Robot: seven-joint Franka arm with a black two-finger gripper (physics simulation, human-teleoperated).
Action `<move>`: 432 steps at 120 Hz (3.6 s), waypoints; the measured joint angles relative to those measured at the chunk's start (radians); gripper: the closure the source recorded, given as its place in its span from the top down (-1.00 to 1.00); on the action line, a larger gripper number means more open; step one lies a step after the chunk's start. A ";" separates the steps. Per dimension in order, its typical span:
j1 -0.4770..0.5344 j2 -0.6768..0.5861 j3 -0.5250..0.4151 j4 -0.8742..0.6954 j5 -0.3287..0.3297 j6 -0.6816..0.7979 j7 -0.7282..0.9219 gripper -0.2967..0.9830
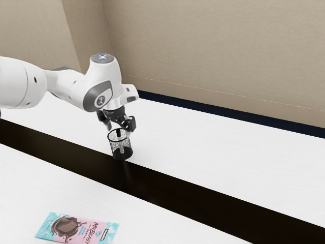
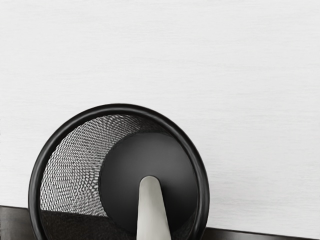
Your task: Take the marker out of the pen holder and place it to the left of the pen holder.
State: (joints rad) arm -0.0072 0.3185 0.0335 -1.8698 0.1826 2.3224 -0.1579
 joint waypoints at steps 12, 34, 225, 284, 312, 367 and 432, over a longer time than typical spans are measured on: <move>0.000 -0.004 0.011 -0.005 -0.003 0.004 0.016 0.14; 0.001 -0.021 0.015 -0.028 -0.008 0.006 0.037 -0.11; 0.030 -0.258 0.096 -0.058 0.058 -0.035 0.026 -0.69; 0.278 0.147 0.048 0.059 0.039 0.530 0.100 -0.69; 0.318 0.244 -0.023 0.069 0.021 0.820 0.168 -0.69; 0.329 0.139 -0.067 -0.021 0.062 0.976 0.243 0.14; 0.054 -0.466 0.043 0.245 -0.086 -0.464 0.049 0.51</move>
State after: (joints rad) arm 0.0465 -0.1471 0.0767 -1.6244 0.0970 1.8581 -0.1092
